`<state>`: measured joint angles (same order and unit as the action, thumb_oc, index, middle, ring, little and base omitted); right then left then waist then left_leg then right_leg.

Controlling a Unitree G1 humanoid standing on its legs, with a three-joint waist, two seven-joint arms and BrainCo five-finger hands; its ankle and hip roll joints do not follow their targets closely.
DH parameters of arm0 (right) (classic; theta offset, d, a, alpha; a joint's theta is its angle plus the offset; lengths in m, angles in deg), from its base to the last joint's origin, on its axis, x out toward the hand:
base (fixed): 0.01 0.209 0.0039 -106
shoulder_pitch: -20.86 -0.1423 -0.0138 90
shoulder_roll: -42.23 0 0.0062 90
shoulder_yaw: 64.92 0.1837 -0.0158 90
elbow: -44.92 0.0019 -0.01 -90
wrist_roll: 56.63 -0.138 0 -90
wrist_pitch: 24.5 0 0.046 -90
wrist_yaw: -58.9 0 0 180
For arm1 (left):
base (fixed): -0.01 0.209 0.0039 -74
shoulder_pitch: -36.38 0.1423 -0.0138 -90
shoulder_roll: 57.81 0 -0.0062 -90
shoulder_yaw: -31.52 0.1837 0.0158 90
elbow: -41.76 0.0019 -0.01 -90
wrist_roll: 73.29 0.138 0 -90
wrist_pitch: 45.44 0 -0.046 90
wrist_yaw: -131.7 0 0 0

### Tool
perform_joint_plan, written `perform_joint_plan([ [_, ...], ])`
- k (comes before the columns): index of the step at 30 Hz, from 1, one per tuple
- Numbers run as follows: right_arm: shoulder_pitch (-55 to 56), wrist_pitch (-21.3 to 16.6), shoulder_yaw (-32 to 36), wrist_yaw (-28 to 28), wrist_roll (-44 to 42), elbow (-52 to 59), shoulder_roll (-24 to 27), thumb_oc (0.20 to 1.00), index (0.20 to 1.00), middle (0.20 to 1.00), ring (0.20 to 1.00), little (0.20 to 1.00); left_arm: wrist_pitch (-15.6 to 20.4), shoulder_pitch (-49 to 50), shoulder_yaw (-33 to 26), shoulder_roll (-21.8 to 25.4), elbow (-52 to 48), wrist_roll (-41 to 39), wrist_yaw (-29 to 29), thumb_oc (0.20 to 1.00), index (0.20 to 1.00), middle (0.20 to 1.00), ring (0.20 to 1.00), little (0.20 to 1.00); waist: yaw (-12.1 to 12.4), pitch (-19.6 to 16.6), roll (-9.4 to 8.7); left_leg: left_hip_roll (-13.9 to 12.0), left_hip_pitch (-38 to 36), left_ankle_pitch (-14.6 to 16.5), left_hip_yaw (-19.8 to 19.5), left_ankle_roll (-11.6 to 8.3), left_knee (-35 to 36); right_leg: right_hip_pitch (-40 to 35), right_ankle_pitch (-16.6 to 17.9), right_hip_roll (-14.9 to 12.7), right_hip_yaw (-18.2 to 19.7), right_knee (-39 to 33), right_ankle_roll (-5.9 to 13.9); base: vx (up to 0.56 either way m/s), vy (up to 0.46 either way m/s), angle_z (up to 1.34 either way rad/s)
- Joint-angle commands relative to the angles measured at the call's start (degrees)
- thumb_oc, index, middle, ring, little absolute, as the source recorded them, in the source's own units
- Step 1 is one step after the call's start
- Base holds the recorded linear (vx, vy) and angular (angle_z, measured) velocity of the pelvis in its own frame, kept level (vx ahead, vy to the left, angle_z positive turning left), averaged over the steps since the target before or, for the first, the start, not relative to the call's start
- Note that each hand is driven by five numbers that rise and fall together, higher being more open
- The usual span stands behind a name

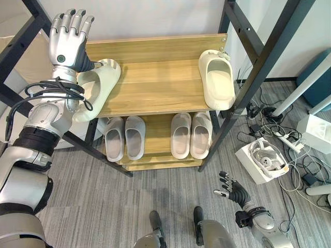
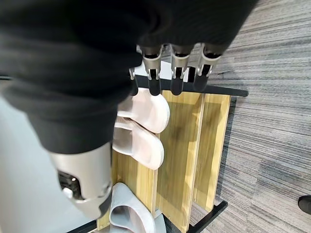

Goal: Arrange the slippers neatly on the shoe rack.

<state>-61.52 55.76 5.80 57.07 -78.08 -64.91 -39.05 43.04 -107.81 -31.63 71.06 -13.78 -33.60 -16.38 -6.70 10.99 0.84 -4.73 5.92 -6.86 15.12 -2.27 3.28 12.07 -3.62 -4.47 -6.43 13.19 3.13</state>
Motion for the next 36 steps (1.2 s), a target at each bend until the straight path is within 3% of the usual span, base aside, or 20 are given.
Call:
perform_joint_plan([
  [1, 0.86, -3.47, 0.16, -0.24, -0.88, 1.61, -1.23, 1.000, 1.000, 1.000, 1.000, 1.000, -0.58, -1.30, -2.38, 2.97, 0.83, 2.23, 1.16, 1.000, 1.000, 1.000, 1.000, 1.000, 0.15, -1.70, -3.43, 0.79, -3.77, 10.48, -1.35, -1.10, -4.11, -6.71, 4.13, -6.17, 0.00, -11.94, 9.22, 0.02, 0.035, 0.00],
  [23, 1.31, -3.46, 0.25, -0.21, -0.70, 1.57, -1.23, 1.000, 1.000, 1.000, 1.000, 1.000, -0.72, 2.85, -3.19, 3.67, 2.53, 3.89, 0.75, 1.000, 1.000, 1.000, 1.000, 1.000, 0.66, -1.11, -3.59, 1.54, -2.62, 11.12, -1.35, -0.37, -5.27, -5.92, 4.70, -7.31, 0.24, -11.70, 9.78, 0.00, 0.015, 0.00],
  [36, 1.26, -3.81, 0.79, 0.61, -1.55, 3.43, 1.04, 1.000, 1.000, 1.000, 1.000, 1.000, -2.32, -10.59, 7.97, -2.72, 16.14, 1.84, 0.18, 1.000, 1.000, 1.000, 1.000, 1.000, -2.01, 0.66, -4.63, 1.05, -0.38, 11.10, -0.14, -0.21, -6.73, -2.97, 5.40, -7.08, 1.67, -10.90, 9.91, 0.00, 0.008, -0.02],
])
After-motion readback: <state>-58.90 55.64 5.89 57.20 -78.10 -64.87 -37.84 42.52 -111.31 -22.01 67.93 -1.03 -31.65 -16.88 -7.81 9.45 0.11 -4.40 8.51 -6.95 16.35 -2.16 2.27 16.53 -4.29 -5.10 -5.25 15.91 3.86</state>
